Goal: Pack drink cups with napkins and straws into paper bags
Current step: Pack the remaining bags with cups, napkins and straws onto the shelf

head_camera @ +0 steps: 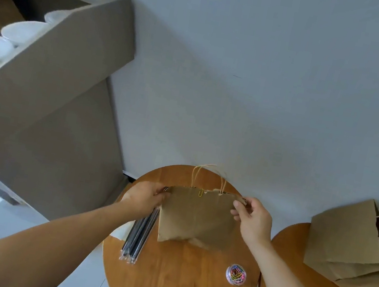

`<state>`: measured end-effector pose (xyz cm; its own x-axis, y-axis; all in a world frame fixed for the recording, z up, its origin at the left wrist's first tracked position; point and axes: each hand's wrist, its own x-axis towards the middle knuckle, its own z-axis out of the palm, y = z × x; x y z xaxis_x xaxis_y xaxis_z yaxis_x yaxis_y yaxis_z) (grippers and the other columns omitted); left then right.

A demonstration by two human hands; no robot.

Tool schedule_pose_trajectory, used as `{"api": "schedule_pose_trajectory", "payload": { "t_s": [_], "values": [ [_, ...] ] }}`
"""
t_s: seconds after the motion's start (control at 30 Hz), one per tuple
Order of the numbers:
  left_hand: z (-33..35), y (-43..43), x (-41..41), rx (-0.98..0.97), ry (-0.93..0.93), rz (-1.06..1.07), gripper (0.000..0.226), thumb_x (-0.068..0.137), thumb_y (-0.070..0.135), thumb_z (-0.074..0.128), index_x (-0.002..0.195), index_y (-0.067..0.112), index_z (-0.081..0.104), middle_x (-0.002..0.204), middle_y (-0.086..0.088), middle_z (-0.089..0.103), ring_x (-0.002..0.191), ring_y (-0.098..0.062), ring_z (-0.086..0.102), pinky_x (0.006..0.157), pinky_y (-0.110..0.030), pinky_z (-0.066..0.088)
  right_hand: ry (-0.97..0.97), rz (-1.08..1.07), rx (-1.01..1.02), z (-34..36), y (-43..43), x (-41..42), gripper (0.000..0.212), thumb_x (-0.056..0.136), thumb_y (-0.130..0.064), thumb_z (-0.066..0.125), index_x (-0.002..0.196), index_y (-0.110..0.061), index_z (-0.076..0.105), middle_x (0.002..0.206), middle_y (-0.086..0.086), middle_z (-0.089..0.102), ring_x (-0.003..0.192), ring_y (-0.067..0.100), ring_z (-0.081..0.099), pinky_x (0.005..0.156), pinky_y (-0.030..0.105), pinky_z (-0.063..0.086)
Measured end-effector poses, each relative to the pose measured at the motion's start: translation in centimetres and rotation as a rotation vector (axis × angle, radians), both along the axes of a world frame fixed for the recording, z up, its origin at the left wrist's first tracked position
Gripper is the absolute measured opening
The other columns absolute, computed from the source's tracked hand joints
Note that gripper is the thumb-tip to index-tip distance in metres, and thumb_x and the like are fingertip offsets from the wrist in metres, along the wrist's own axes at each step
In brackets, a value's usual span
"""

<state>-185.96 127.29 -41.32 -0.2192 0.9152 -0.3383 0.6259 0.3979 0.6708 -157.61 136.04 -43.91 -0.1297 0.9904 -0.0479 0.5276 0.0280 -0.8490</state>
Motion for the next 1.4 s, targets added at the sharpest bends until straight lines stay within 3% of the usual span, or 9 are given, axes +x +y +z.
{"api": "schedule_pose_trajectory", "payload": {
  "t_s": [0.27, 0.5, 0.6, 0.7, 0.77, 0.87, 0.93, 1.27, 1.4],
  "values": [
    [9.4, -3.5, -5.8, 0.329, -0.122, 0.136, 0.030, 0.099, 0.033, 0.054, 0.099, 0.006, 0.068, 0.093, -0.016, 0.071, 0.088, -0.032, 0.066, 0.082, -0.049, 0.053, 0.333, -0.216, 0.169, 10.5, -2.6, -8.4, 0.003, 0.094, -0.019, 0.065, 0.094, -0.022, 0.064, 0.071, 0.000, 0.071, 0.060, 0.011, 0.065, 0.071, 0.031, 0.054],
    [18.8, -7.0, -11.3, 0.633, -0.213, 0.292, 0.024, 0.098, 0.034, 0.057, 0.088, 0.016, 0.070, 0.086, -0.009, 0.072, 0.075, -0.019, 0.064, 0.073, -0.038, 0.052, 0.511, -0.226, 0.340, 20.2, -4.3, -16.3, 0.003, 0.092, -0.019, 0.068, 0.094, -0.019, 0.067, 0.067, -0.006, 0.067, 0.053, 0.002, 0.062, 0.059, 0.018, 0.053],
    [22.7, -8.3, -13.3, 0.742, -0.194, 0.315, 0.021, 0.098, 0.034, 0.058, 0.086, 0.021, 0.070, 0.084, -0.003, 0.073, 0.069, -0.006, 0.063, 0.065, -0.023, 0.050, 0.564, -0.202, 0.399, 24.3, -5.1, -19.1, 0.004, 0.091, -0.020, 0.069, 0.092, -0.023, 0.067, 0.064, -0.010, 0.067, 0.053, 0.002, 0.062, 0.056, 0.016, 0.052],
    [26.7, -9.1, -15.1, 0.830, -0.186, 0.332, 0.023, 0.098, 0.033, 0.058, 0.089, 0.016, 0.071, 0.084, -0.007, 0.073, 0.074, -0.019, 0.064, 0.068, -0.021, 0.051, 0.630, -0.167, 0.472, 28.7, -5.6, -21.4, 0.010, 0.090, -0.020, 0.070, 0.086, -0.028, 0.066, 0.068, -0.010, 0.067, 0.055, 0.003, 0.064, 0.054, 0.016, 0.051],
    [29.4, -9.5, -16.1, 0.905, -0.141, 0.362, 0.026, 0.098, 0.033, 0.059, 0.086, 0.013, 0.070, 0.076, -0.007, 0.068, 0.070, -0.020, 0.058, 0.062, -0.016, 0.046, 0.664, -0.136, 0.514, 31.6, -5.7, -22.7, 0.009, 0.089, -0.020, 0.071, 0.086, -0.028, 0.067, 0.068, -0.008, 0.067, 0.055, 0.004, 0.063, 0.053, 0.016, 0.051],
    [33.2, -9.7, -17.5, 0.996, -0.106, 0.403, 0.032, 0.096, 0.035, 0.059, 0.091, 0.005, 0.068, 0.080, -0.019, 0.065, 0.071, -0.032, 0.057, 0.079, -0.043, 0.054, 0.713, -0.079, 0.566, 35.8, -5.3, -24.7, 0.007, 0.088, -0.021, 0.071, 0.086, -0.027, 0.068, 0.069, -0.003, 0.067, 0.053, 0.006, 0.061, 0.053, 0.017, 0.051],
    [35.4, -9.9, -18.4, 1.036, -0.126, 0.429, 0.032, 0.096, 0.035, 0.060, 0.093, 0.004, 0.068, 0.073, -0.017, 0.060, 0.066, -0.025, 0.053, 0.078, -0.054, 0.054, 0.727, -0.041, 0.598, 38.3, -4.8, -26.3, 0.007, 0.088, -0.022, 0.071, 0.087, -0.028, 0.067, 0.073, -0.001, 0.067, 0.052, 0.005, 0.059, 0.053, 0.017, 0.050],
    [41.8, -11.1, -25.3, 1.203, 0.194, 0.628, 0.038, 0.095, 0.036, 0.059, 0.090, 0.000, 0.068, 0.087, -0.026, 0.066, 0.069, -0.019, 0.053, 0.075, -0.049, 0.052, 0.797, 0.193, 0.615, 45.0, -1.3, -37.4, 0.005, 0.093, -0.024, 0.068, 0.092, -0.029, 0.066, 0.079, -0.005, 0.070, 0.054, 0.001, 0.059, 0.062, 0.021, 0.057],
    [43.0, -11.5, -29.8, 1.217, 0.279, 0.687, 0.038, 0.095, 0.036, 0.060, 0.088, -0.001, 0.067, 0.084, -0.026, 0.065, 0.066, -0.017, 0.052, 0.065, -0.035, 0.045, 0.833, 0.282, 0.559, 46.2, -0.3, -43.4, 0.008, 0.091, -0.021, 0.069, 0.088, -0.028, 0.066, 0.073, -0.007, 0.068, 0.055, 0.005, 0.059, 0.068, 0.030, 0.059]
  ]
}}
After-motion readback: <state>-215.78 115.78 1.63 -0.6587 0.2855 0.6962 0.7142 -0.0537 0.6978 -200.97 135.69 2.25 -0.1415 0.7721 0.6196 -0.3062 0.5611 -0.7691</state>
